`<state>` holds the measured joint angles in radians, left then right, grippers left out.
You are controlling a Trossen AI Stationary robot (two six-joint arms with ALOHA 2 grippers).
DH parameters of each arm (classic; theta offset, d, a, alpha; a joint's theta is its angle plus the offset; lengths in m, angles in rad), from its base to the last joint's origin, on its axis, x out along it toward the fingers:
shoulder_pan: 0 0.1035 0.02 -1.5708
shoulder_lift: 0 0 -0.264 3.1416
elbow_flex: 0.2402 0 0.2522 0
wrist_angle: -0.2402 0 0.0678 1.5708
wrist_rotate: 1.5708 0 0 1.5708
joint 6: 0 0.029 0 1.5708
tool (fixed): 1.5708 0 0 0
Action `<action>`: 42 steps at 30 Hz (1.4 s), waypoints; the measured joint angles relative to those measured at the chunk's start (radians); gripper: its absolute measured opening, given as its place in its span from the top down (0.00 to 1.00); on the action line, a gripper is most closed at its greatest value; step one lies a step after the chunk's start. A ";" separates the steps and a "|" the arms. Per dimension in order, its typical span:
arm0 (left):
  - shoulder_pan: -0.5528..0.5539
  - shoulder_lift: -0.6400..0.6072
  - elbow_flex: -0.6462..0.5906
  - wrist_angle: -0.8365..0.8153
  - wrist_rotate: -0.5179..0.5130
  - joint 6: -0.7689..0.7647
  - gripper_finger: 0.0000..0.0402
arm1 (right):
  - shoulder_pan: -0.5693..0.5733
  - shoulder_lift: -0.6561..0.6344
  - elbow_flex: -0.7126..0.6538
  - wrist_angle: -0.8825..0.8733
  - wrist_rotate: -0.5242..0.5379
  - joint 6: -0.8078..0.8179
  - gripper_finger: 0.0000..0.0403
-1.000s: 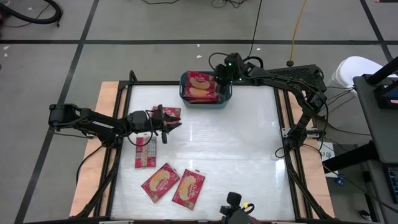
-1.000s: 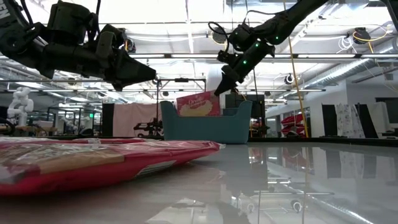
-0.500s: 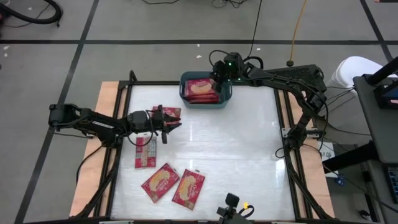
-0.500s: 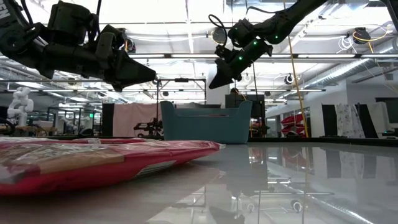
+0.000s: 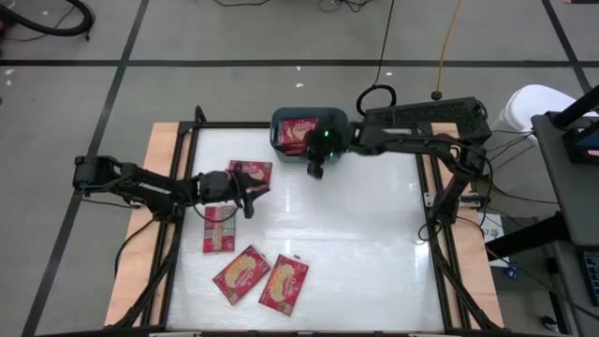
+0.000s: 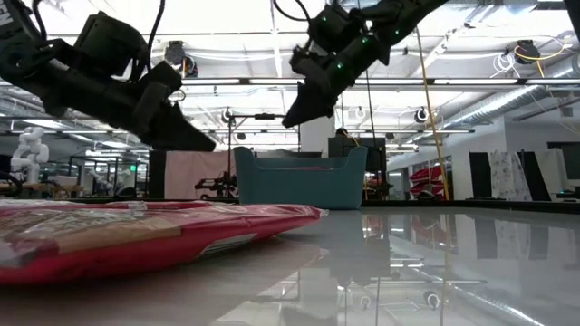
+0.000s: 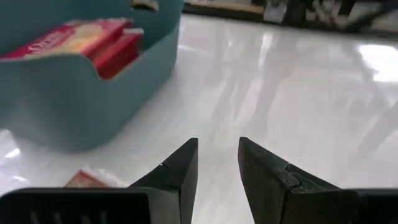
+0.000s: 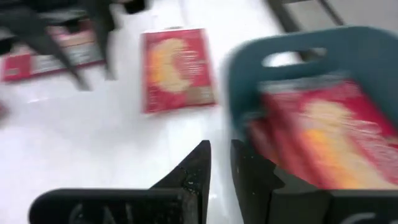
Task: Sort popcorn bags into baskets
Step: Put the red popcorn bag into the green bin
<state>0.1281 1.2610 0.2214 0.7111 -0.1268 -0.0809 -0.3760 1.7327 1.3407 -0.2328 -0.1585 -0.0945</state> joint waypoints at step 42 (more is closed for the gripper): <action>-0.082 0.433 0.338 -0.560 -0.420 0.332 0.88 | 0.385 -0.005 -0.582 0.931 0.316 0.292 0.86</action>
<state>0.0461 1.6936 0.5591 0.1513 -0.5469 0.2508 0.0090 1.7277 0.7585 0.6984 0.1577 0.1976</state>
